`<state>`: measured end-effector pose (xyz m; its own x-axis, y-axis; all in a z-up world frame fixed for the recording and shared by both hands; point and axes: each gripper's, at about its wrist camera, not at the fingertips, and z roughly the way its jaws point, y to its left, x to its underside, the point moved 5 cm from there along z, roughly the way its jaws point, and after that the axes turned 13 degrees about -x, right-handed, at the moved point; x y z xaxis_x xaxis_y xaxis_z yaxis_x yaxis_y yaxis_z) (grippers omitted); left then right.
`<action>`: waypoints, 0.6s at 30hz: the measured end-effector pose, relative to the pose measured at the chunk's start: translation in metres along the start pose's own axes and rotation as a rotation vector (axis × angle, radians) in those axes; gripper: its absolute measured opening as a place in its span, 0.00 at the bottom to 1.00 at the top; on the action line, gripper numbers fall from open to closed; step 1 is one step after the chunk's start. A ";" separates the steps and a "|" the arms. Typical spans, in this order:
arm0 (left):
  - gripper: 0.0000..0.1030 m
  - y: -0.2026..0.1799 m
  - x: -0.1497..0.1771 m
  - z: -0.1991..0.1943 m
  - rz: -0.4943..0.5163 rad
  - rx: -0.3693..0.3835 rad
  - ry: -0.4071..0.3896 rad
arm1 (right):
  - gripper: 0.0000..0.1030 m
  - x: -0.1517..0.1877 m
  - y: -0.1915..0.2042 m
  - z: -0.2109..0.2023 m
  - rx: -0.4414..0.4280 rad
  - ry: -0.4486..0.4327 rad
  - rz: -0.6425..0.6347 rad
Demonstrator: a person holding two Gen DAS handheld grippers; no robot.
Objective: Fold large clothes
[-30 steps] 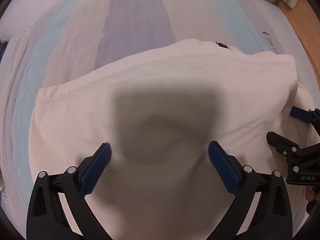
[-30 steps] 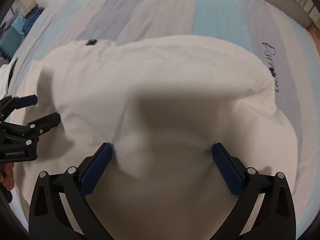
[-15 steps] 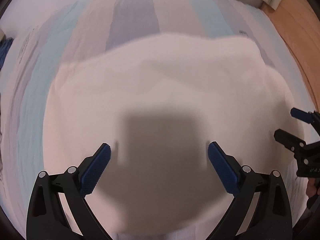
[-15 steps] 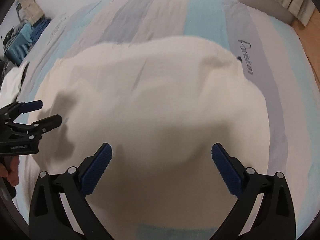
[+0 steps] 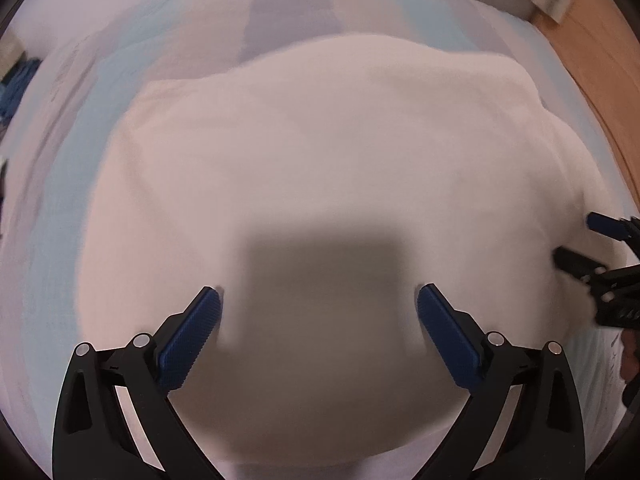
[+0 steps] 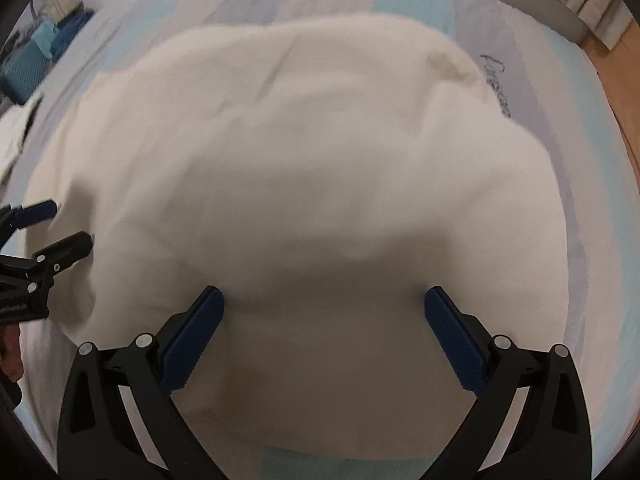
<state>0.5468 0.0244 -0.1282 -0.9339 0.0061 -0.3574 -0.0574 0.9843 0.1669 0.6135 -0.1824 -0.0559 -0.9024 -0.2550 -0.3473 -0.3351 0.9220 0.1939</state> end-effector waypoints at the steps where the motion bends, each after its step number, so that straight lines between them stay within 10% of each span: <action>1: 0.94 0.012 -0.003 -0.001 -0.012 -0.006 -0.003 | 0.93 -0.006 0.004 -0.004 -0.004 -0.008 -0.007; 9: 0.94 0.134 -0.027 0.033 -0.165 0.011 0.110 | 0.93 -0.041 0.036 0.006 -0.021 -0.006 -0.022; 18: 0.94 0.128 -0.042 0.080 -0.174 0.133 0.220 | 0.93 -0.044 0.038 0.036 -0.029 0.035 0.022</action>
<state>0.6066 0.1639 -0.1650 -0.9689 -0.1887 -0.1601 -0.1901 0.9817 -0.0065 0.6500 -0.1258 -0.0663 -0.9183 -0.2455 -0.3106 -0.3227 0.9186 0.2281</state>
